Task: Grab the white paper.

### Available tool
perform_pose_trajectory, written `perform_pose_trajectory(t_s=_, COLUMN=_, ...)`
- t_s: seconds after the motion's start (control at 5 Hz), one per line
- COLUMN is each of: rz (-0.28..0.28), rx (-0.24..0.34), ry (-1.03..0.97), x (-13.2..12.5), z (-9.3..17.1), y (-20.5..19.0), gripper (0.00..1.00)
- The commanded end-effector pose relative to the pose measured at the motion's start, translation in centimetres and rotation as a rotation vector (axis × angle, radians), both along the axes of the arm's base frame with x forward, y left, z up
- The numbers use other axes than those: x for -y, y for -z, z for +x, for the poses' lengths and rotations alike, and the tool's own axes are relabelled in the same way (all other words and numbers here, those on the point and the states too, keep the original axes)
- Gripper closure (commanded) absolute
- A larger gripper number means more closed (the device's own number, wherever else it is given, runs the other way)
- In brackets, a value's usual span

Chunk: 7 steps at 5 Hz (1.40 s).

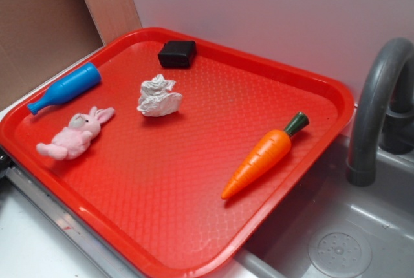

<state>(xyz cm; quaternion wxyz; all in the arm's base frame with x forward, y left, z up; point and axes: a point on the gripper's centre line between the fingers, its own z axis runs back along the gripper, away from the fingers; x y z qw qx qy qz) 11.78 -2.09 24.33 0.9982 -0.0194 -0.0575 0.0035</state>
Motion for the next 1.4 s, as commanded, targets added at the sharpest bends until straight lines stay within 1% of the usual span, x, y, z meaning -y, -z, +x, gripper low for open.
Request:
perform_pose_trajectory(t_s=0.0, rz=0.000, rx=0.000, ry=0.000, x=0.0, z=0.0, y=0.0, gripper=0.00)
perform_pose_trajectory(t_s=0.2, rz=0.034, rx=0.041, ry=0.038, x=0.4, z=1.5, y=0.1, gripper=0.00)
perform_pose_trajectory(t_s=0.4, rz=0.034, rx=0.074, ry=0.120, x=1.1, z=4.3, y=0.8, gripper=0.00)
perform_pose_trajectory(t_s=0.6, rz=0.008, rx=0.113, ry=0.291, x=4.0, z=7.0, y=3.2, gripper=0.00)
perform_pose_trajectory(t_s=0.8, rz=0.075, rx=0.138, ry=0.396, x=7.2, z=7.8, y=5.3, gripper=0.00)
perform_pose_trajectory(t_s=1.0, rz=0.105, rx=0.130, ry=0.455, x=9.1, z=8.9, y=6.6, gripper=0.00)
perform_pose_trajectory(t_s=1.2, rz=0.099, rx=0.088, ry=0.458, x=10.6, z=10.7, y=8.6, gripper=0.00)
